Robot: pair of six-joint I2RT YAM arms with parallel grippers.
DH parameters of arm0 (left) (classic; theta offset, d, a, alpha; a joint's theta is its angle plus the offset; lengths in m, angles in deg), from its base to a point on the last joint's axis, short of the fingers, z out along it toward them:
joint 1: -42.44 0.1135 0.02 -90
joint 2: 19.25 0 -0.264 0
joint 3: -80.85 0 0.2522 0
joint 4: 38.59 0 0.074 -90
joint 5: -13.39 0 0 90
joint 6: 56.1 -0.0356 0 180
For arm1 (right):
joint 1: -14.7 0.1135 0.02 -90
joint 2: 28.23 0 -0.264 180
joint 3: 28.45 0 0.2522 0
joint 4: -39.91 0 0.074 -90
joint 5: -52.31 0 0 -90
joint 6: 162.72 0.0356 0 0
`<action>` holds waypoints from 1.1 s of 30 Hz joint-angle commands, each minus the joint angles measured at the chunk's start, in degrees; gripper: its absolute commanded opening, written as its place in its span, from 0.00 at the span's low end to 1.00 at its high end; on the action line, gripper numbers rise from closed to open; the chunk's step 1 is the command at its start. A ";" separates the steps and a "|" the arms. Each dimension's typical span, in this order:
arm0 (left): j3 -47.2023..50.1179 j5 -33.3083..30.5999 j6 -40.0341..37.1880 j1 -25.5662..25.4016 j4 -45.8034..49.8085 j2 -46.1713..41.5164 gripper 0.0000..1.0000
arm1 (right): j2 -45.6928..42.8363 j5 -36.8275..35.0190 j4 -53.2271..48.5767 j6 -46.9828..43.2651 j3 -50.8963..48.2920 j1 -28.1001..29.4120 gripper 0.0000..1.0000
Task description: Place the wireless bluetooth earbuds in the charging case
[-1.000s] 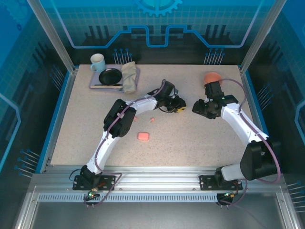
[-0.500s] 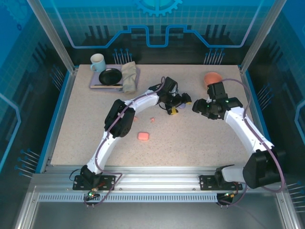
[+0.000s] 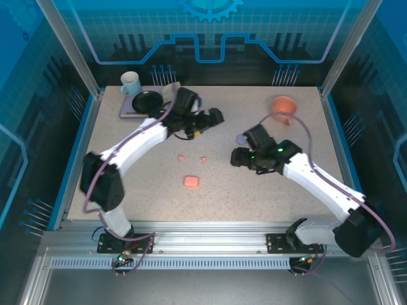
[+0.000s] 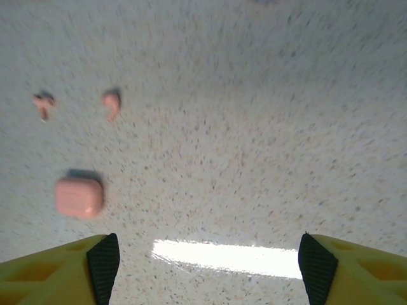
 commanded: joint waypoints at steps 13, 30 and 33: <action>23.46 -12.59 1.75 19.90 -0.33 -22.13 0.99 | 39.77 -6.82 -10.84 13.41 31.94 17.86 0.98; 31.75 -6.93 3.72 32.21 -4.26 -27.26 0.99 | 57.03 -3.40 -16.01 17.87 46.54 20.04 0.89; 32.28 -6.54 3.86 32.31 -4.99 -26.69 0.99 | 57.23 -2.74 -15.52 18.47 45.76 20.13 0.88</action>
